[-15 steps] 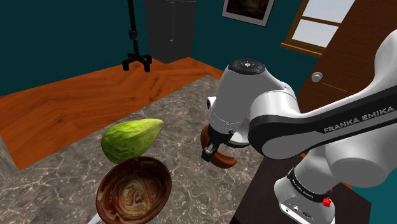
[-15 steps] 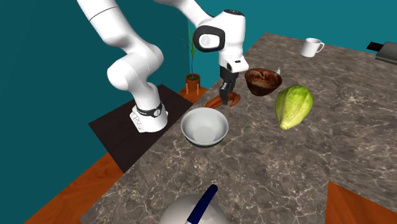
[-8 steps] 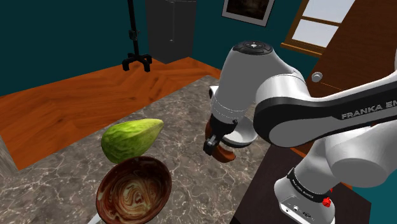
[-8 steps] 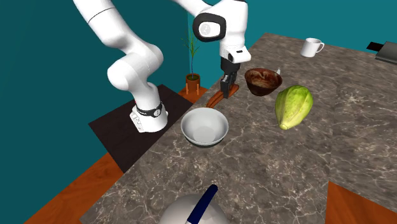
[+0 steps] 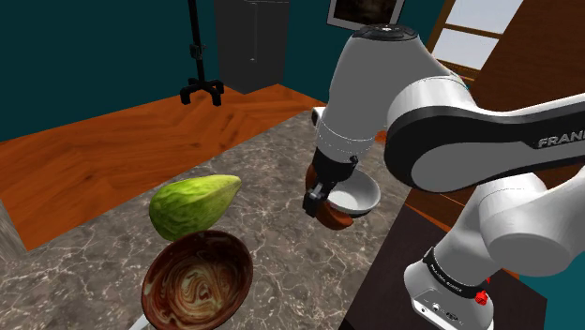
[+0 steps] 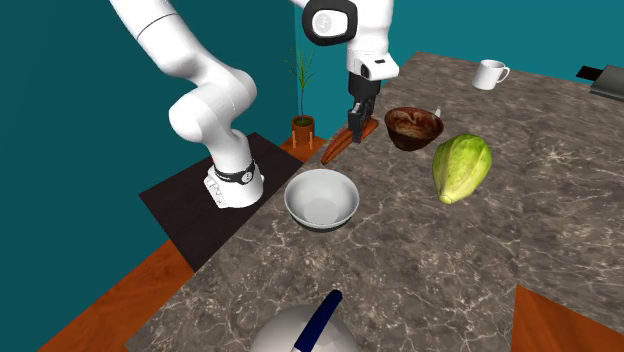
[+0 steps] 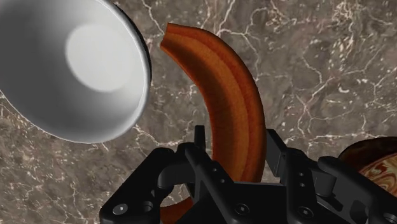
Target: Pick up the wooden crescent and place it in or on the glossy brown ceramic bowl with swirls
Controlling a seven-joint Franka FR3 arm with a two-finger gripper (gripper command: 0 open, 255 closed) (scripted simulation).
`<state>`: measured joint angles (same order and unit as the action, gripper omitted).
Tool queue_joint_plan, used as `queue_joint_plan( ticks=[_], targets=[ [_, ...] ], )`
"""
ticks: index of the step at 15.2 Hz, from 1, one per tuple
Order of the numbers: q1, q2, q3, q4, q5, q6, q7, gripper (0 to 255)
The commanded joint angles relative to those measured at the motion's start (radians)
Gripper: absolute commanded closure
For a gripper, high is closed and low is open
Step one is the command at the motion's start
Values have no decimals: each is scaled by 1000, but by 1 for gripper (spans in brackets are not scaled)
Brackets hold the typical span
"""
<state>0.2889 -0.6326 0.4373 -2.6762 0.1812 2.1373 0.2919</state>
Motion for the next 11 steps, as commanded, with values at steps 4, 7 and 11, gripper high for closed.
queue_joint_plan(
  ticks=[4, 7, 11],
  targets=[
    [-1, -29, -18, 53, -8, -81, -6, 255],
    [-6, 37, 26, 112, -9, -72, 41, 255],
    [-28, 176, 118, 234, -33, -53, 141, 255]
  ],
)
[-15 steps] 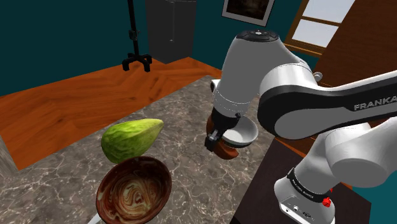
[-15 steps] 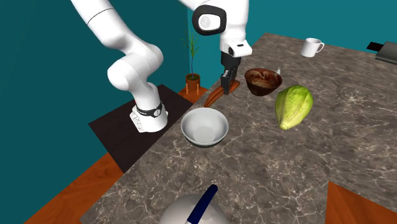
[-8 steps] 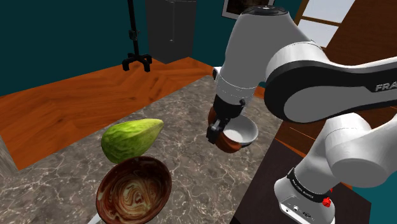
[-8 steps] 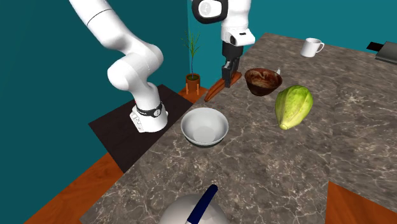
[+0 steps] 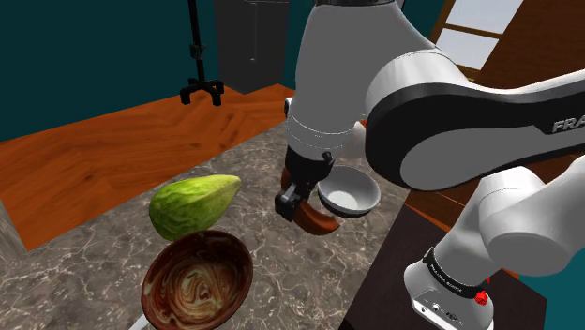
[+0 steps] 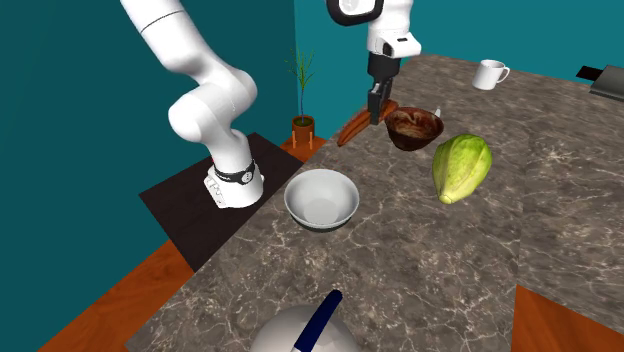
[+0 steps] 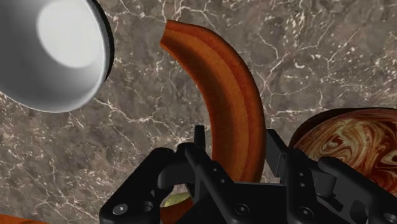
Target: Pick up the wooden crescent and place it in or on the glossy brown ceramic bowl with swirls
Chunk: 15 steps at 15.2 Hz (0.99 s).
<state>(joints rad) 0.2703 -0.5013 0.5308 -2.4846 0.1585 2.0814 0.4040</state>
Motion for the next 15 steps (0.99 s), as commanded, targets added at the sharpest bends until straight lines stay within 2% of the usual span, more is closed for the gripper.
queue_joint_plan(
  ticks=[1, 6, 10, 13, 15],
  targets=[
    [-17, 80, 48, 75, -22, 5, 56, 255],
    [-54, 275, 165, 253, -120, 3, 208, 255],
    [-62, 460, 246, 416, -253, -25, 354, 255],
    [-27, 615, 278, 554, -375, -70, 466, 255],
    [34, 747, 280, 685, -473, -124, 546, 255]
  ],
)
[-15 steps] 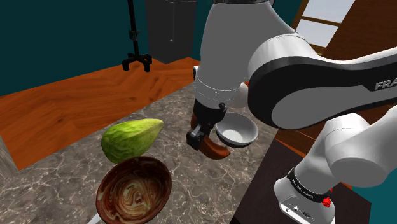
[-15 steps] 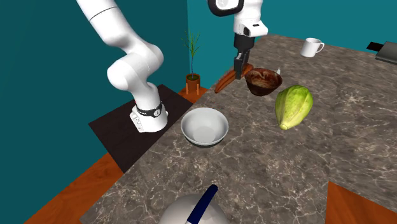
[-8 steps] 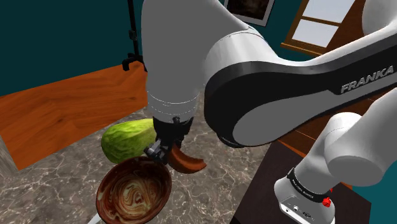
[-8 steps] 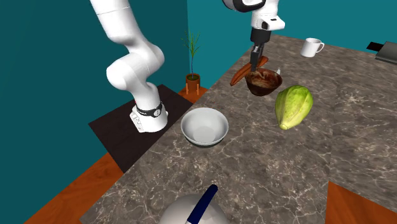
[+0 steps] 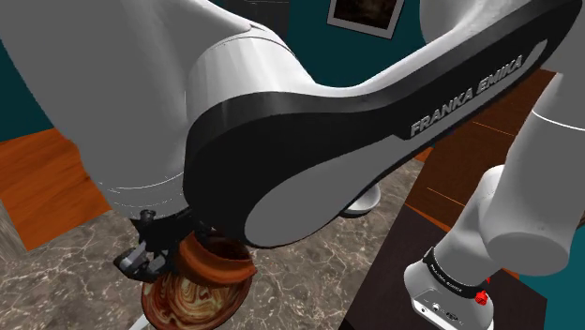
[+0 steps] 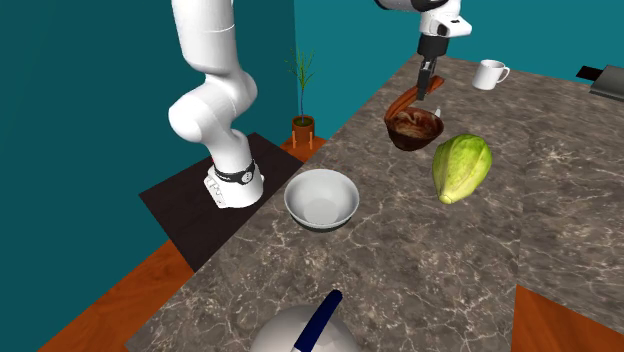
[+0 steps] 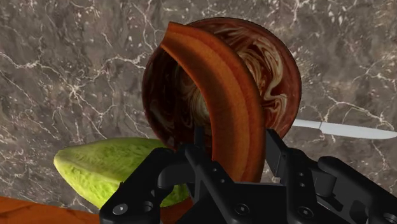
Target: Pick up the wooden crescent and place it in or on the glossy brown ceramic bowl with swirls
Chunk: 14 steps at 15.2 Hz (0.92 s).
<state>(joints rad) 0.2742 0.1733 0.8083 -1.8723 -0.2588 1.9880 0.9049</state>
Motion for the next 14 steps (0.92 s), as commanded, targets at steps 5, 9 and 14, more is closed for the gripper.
queue_joint_plan(
  ticks=[5, 9, 14],
  targets=[
    [43, 95, -15, 31, -78, 27, 65, 255],
    [50, 118, -25, 2, -103, 70, 84, 255],
    [59, 147, -37, -25, -133, 116, 108, 255]
  ],
)
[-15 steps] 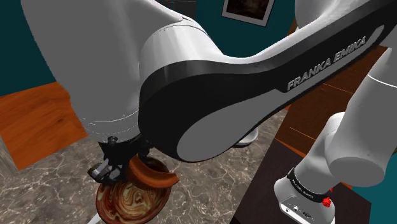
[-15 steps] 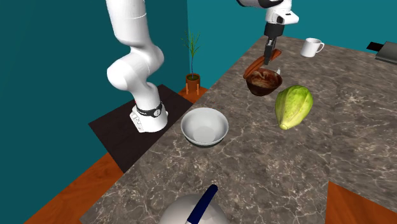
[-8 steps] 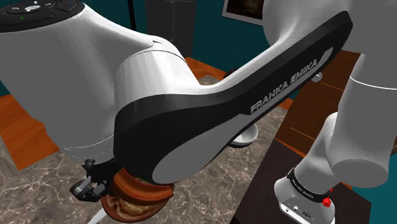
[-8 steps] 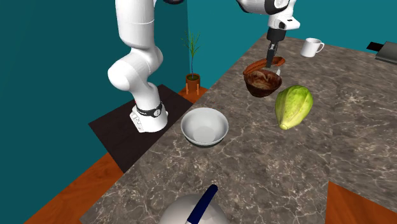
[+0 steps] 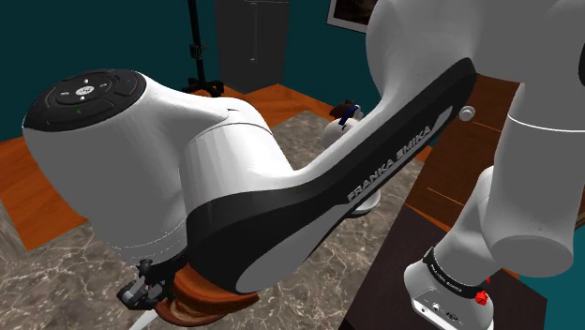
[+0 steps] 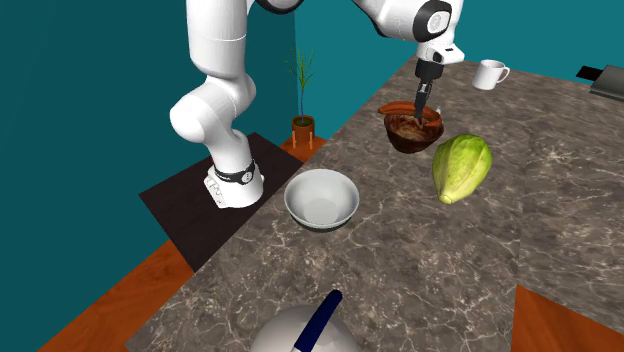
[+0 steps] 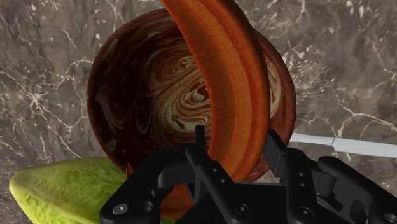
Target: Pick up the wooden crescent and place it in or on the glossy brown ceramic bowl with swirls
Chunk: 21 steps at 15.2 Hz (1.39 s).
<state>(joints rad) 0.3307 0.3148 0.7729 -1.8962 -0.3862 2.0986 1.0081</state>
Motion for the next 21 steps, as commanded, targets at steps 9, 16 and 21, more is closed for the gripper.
queue_joint_plan(
  ticks=[9, 16, 21],
  targets=[
    [3, 6, -2, -1, -6, 6, 5, 0],
    [-8, -42, 21, 46, 43, -73, -26, 0],
    [-10, -53, 26, 60, 55, -95, -34, 0]
  ],
)
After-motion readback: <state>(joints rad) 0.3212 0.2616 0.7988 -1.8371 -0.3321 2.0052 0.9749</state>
